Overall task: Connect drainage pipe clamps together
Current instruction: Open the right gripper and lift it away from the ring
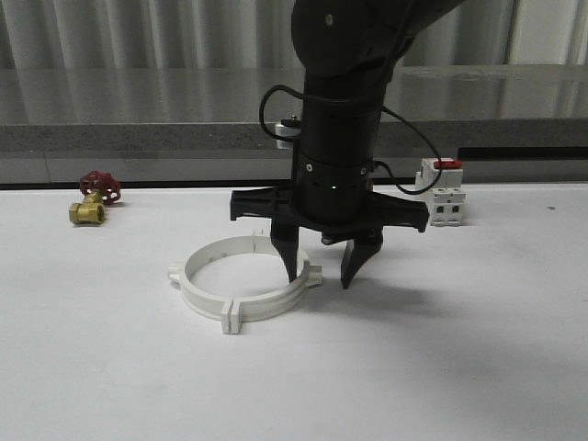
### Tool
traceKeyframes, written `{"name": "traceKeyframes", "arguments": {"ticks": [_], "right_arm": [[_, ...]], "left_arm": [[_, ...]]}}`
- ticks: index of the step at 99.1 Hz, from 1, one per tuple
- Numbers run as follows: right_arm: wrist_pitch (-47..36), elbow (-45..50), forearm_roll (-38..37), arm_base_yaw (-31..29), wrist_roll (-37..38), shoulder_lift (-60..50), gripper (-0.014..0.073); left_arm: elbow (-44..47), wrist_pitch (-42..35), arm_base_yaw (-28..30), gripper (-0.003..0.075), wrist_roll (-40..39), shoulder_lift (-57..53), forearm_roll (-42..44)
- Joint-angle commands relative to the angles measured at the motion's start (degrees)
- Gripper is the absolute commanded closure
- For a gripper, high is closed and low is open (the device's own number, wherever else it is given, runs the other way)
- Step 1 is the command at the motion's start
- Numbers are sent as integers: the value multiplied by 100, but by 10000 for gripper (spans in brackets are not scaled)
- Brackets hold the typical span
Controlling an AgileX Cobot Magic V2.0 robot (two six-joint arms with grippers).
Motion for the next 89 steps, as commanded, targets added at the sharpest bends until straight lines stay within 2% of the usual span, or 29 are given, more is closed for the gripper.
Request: {"name": "traceKeyframes", "arguments": {"ticks": [1,28,56,73,89], "right_arm": [[-85,-253,-126,-11,-298,-567,189],[-24,-372,-270,-55,-914,-1244,189],[401,-330,-1289,-222,-1497,-2352,189],[782,50,-1339,-696,-1946,-3194,189],[647,932,-1386,-1297,-2009,-4189,189]], "left_arm": [[-150,-396,-4,741,6,23,-18],[-150,-396,-4,741,6,23,-18],[-150,-396,-4,741,6,23,-18],[-150,-396,-4,741,6,23,-18],[-150,-396,-4,741,6,23,-18]]}}
